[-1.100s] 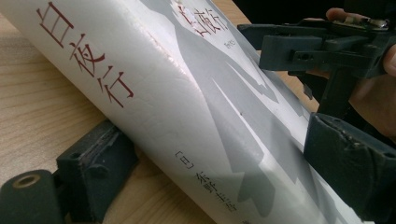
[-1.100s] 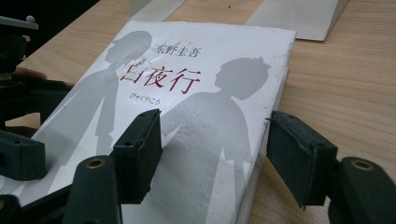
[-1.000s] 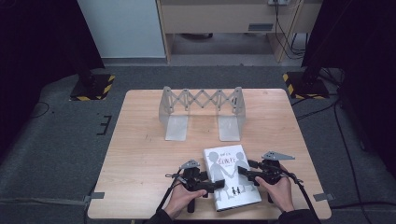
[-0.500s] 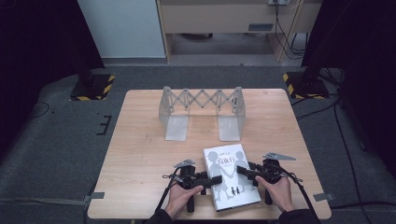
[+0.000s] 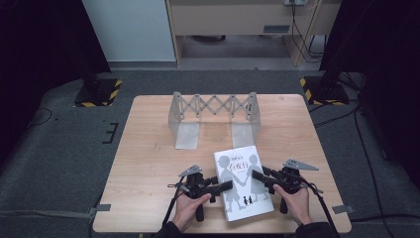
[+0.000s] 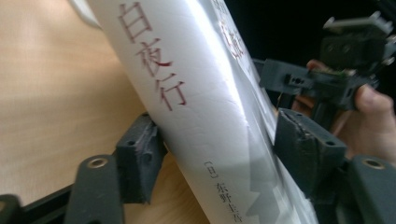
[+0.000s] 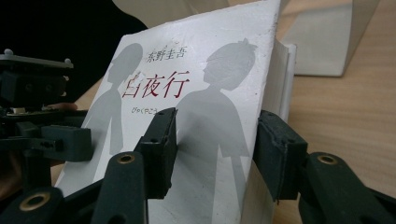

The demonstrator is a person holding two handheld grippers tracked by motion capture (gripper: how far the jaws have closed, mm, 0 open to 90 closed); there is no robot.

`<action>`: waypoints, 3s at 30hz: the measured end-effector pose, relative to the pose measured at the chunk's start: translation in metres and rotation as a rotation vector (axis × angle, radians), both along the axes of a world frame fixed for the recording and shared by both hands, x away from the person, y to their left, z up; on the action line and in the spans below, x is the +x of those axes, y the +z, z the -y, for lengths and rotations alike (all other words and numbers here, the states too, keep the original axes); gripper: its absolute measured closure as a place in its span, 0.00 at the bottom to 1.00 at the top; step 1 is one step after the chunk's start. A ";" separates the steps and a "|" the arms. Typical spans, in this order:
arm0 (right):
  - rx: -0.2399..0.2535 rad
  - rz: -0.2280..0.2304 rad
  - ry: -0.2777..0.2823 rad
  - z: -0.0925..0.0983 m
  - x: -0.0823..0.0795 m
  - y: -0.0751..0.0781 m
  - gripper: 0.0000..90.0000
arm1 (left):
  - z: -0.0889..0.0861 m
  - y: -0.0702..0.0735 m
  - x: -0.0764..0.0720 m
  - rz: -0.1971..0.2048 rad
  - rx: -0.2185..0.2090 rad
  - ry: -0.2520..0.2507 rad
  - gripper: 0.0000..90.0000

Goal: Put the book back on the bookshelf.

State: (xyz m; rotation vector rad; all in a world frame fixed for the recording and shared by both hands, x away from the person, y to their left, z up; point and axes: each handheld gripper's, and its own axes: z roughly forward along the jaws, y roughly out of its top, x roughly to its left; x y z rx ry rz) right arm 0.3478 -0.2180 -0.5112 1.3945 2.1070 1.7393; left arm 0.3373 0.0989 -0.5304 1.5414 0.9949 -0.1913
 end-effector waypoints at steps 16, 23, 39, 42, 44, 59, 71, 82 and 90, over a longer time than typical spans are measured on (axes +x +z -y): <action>0.035 0.120 0.023 0.003 -0.002 0.011 0.67 | 0.002 0.010 0.003 0.110 0.052 -0.044 0.37; 0.051 0.124 0.048 0.004 -0.002 0.012 0.68 | 0.005 0.010 0.002 0.106 0.028 -0.066 0.39; 0.084 0.106 0.105 -0.001 0.000 0.013 0.65 | 0.008 0.015 -0.001 0.071 -0.040 -0.062 0.49; 0.088 0.094 0.059 0.007 0.000 0.009 0.53 | 0.004 0.019 0.000 0.040 -0.054 -0.069 0.52; 0.083 0.103 0.032 0.012 0.001 0.009 0.50 | 0.002 0.023 0.001 0.042 -0.051 -0.068 0.53; -0.186 0.096 -0.210 0.040 0.007 -0.005 0.40 | -0.024 0.049 0.003 0.094 -0.008 0.009 0.58; -0.468 0.047 -0.207 0.039 0.011 -0.015 0.33 | -0.038 0.075 -0.002 0.155 0.054 0.040 0.58; -0.539 -0.018 -0.176 0.036 0.013 -0.025 0.23 | -0.055 0.092 -0.002 0.190 0.142 0.105 0.58; -0.577 -0.005 -0.158 0.033 0.014 -0.027 0.18 | -0.074 0.104 -0.001 0.219 0.186 0.170 0.58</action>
